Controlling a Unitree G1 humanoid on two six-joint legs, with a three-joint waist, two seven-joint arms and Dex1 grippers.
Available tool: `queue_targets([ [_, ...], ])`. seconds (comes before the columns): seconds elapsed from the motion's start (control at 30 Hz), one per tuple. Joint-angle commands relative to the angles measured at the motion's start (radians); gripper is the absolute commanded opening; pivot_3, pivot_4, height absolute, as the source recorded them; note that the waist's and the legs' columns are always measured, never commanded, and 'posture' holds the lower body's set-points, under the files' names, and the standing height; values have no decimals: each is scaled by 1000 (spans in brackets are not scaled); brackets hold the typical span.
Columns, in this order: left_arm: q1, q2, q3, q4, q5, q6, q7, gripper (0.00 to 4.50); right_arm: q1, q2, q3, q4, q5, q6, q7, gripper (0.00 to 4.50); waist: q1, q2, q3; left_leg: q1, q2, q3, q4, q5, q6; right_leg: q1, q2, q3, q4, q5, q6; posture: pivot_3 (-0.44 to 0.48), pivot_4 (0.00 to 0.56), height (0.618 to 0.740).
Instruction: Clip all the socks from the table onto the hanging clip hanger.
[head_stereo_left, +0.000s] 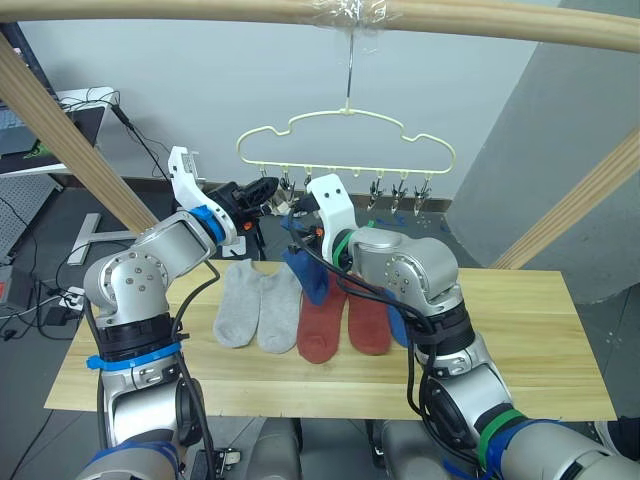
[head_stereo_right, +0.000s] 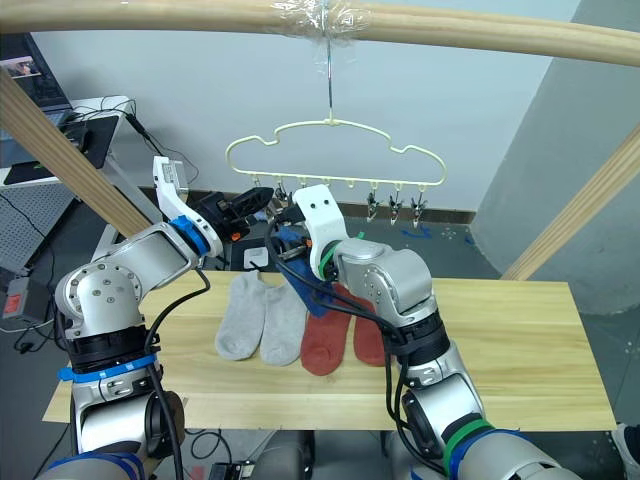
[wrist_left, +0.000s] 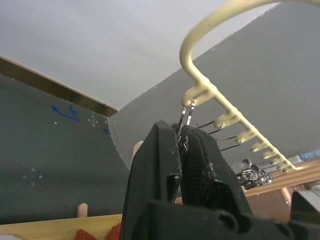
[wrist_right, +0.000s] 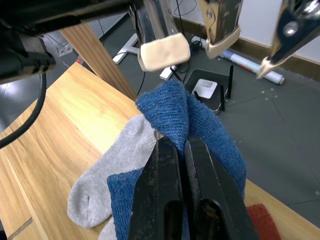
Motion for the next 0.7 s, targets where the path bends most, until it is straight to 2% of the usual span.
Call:
queue_targets([
  [0.03,-4,-2,14,-45,-21,-10,-1,112,-50,36,3,-3,5,-33,7,43,0,0,0,0,0,0,0,0,0,0,0,0,0,0,0,-11,253,740],
  [0.7,9,-13,9,-58,-12,-18,2,112,-141,44,-14,90,17,-95,13,43,17,0,0,0,0,0,0,0,0,0,0,0,0,0,0,-9,253,740],
])
